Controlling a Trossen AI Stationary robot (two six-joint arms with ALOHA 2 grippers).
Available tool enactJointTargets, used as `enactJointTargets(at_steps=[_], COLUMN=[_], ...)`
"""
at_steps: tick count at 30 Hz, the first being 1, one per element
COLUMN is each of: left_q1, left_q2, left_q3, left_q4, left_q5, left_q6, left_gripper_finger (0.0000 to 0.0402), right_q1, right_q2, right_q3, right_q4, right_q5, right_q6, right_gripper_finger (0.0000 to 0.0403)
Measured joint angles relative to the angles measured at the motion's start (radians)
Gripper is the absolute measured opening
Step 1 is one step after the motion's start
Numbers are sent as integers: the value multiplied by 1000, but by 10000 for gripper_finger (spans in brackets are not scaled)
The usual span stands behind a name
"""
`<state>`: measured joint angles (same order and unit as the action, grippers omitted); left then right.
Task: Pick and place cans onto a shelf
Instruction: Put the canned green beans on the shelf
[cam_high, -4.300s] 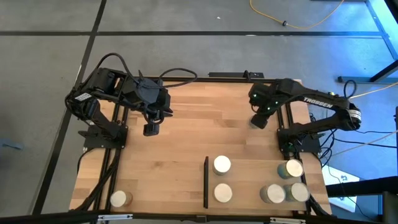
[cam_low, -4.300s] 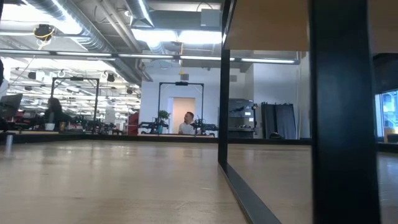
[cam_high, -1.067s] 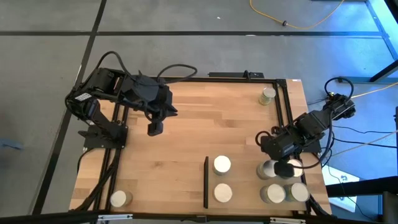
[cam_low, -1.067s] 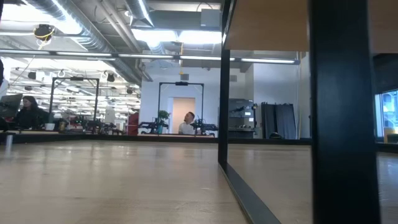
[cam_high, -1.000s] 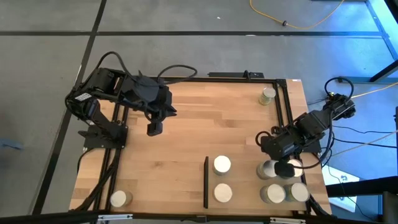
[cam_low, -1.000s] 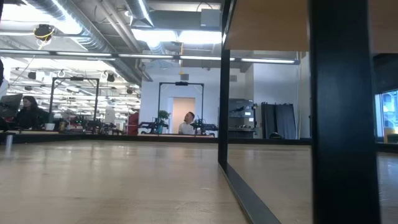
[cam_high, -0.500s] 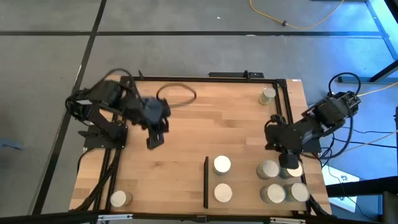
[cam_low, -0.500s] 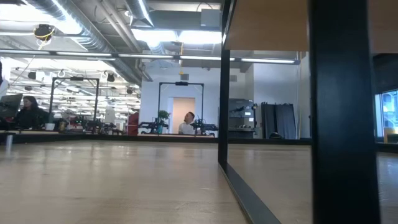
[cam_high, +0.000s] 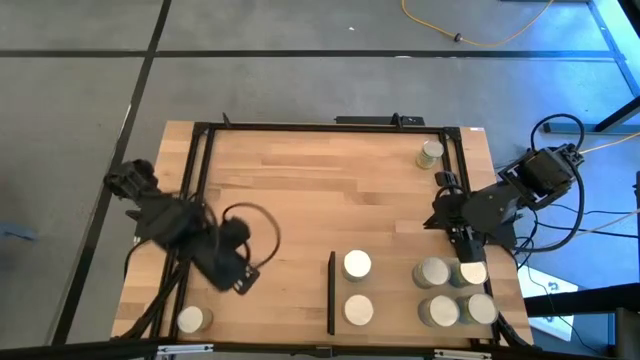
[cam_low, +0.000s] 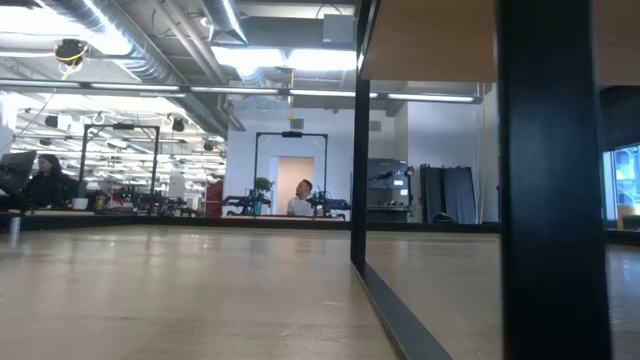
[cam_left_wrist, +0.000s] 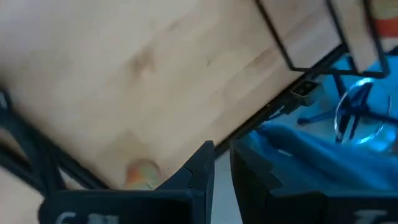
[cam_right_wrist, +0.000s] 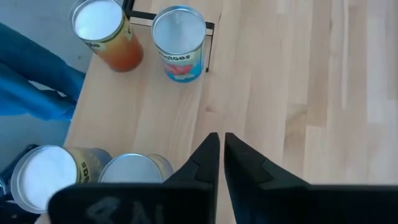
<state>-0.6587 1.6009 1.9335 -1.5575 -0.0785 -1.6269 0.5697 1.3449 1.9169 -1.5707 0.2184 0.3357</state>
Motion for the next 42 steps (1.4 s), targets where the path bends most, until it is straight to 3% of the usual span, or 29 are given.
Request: enactJointTargets(at_steps=[4,14,25,42], left_q1=[-105,-317,-473,-514], left_q2=[-1,0,2,157], left_q3=[-82,-307,-376,-379], left_q4=[84,267,340,314], left_q5=[-8,-12,-16,-9], left_q6=[-186,-363,-706,-699], left_gripper_finger=[44,44,44,44], right_q1=[0,0,0,-2], right_q2=[0,0,0,0], right_q3=[0,0,0,0], right_q4=[0,31,223,255], right_q5=[0,0,68,124], right_q6=[-1,32,49,133], right_gripper_finger=[27,27,27,27])
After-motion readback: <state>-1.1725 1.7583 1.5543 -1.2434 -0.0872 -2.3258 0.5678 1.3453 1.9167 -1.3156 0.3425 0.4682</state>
